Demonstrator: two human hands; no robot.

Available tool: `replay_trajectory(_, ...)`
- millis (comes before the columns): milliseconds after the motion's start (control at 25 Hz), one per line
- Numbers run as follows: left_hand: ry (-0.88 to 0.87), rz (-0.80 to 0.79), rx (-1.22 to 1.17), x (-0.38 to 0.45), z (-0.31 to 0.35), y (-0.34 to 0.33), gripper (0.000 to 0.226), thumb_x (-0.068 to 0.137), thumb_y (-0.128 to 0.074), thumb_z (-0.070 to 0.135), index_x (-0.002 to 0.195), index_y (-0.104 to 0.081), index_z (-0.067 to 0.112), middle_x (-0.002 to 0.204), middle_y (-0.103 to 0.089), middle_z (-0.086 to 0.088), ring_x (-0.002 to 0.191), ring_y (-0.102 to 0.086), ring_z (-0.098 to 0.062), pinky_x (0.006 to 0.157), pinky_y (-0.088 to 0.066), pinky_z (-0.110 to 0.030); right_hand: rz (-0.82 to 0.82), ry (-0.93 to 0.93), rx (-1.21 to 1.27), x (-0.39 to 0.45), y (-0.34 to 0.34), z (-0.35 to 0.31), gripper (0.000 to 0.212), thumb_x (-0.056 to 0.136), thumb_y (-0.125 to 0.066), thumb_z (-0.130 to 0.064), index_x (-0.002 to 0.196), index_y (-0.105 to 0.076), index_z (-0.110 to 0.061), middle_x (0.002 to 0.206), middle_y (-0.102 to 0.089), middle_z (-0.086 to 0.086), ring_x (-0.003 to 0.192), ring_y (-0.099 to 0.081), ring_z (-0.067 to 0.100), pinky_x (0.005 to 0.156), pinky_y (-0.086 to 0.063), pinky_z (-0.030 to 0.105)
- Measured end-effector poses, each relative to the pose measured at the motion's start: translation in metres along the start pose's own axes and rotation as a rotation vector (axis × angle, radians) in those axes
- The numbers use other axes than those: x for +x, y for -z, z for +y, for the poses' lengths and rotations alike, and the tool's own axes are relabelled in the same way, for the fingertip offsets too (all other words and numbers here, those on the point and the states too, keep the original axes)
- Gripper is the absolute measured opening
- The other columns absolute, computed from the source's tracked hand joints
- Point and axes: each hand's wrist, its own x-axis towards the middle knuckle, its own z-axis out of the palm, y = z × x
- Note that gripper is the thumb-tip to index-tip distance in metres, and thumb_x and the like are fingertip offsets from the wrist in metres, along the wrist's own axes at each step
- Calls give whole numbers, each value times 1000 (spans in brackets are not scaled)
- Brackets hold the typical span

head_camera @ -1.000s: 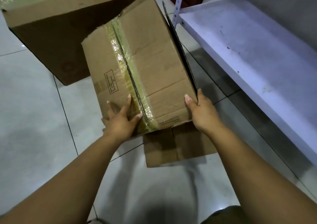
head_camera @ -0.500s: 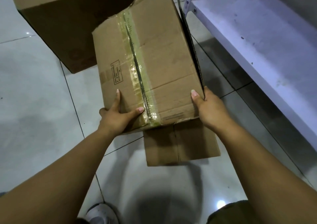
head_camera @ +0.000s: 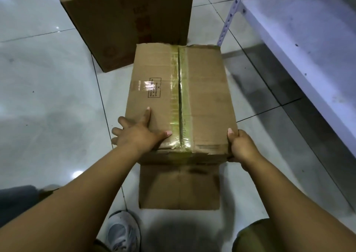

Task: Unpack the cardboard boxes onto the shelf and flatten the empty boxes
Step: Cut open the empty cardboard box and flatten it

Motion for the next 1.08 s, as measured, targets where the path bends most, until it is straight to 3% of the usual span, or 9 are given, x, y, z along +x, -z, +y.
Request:
replay_trajectory(120,-29,-22,32,-4,14,-17,100,67,-58,79,144,1,54,133,-17,-14,118,-30,-40,97,-36,-47,95,59,-97,15,8,13,40,100,-43,-40,127,-48,-11,122,-59,13,107,-57,35,93,-49,49)
replay_trajectory(280,-72,-31,17,-9,40,-41,93,76,-61,67,146,-3,48,134,-15,-14,117,-30,-39,96,-39,-44,86,111,-161,34,31,23,65,91,-63,-35,144,-34,-12,139,-50,10,125,-50,33,105,-41,47)
replay_trajectory(480,-102,-11,-16,-9,54,-51,90,77,-62,65,146,-7,48,133,-15,-14,117,-31,-41,98,-39,-44,78,130,-191,50,47,30,79,88,-66,-37,151,-24,-14,144,-46,10,130,-46,31,108,-39,48)
replay_trajectory(640,-124,-18,-58,-10,54,-41,75,83,-58,59,143,-18,42,131,-20,-14,117,-34,-41,99,-42,-44,146,155,-271,44,52,27,68,89,-66,-32,146,-35,-12,141,-48,13,125,-49,33,105,-42,46)
replay_trajectory(760,-141,83,-64,-11,51,-24,59,87,-57,54,137,-33,34,134,-22,-13,124,-28,-39,98,-39,-43,185,169,-321,31,58,19,57,90,-64,-34,139,-43,-13,137,-51,11,120,-53,31,99,-46,46)
replay_trajectory(880,-160,128,-109,-17,54,-9,58,87,-58,52,138,-40,31,139,-30,-11,129,-26,-36,102,-35,-43,157,192,-279,13,68,4,46,92,-62,-35,132,-49,-18,131,-55,4,113,-56,25,94,-49,46)
replay_trajectory(1000,-201,134,-161,-28,64,0,52,87,-60,50,132,-49,27,135,-44,-9,125,-37,-32,100,-41,-42,114,248,-206,-4,80,-13,33,93,-61,-34,122,-55,-21,117,-61,-1,104,-60,20,91,-52,46)
replay_trajectory(1080,-245,127,-231,-39,77,8,49,86,-63,48,128,-53,24,128,-53,-7,112,-50,-26,91,-49,-38,84,277,-163,-14,89,-24,23,91,-62,-36,111,-58,-25,103,-63,-7,94,-64,17,85,-55,46)
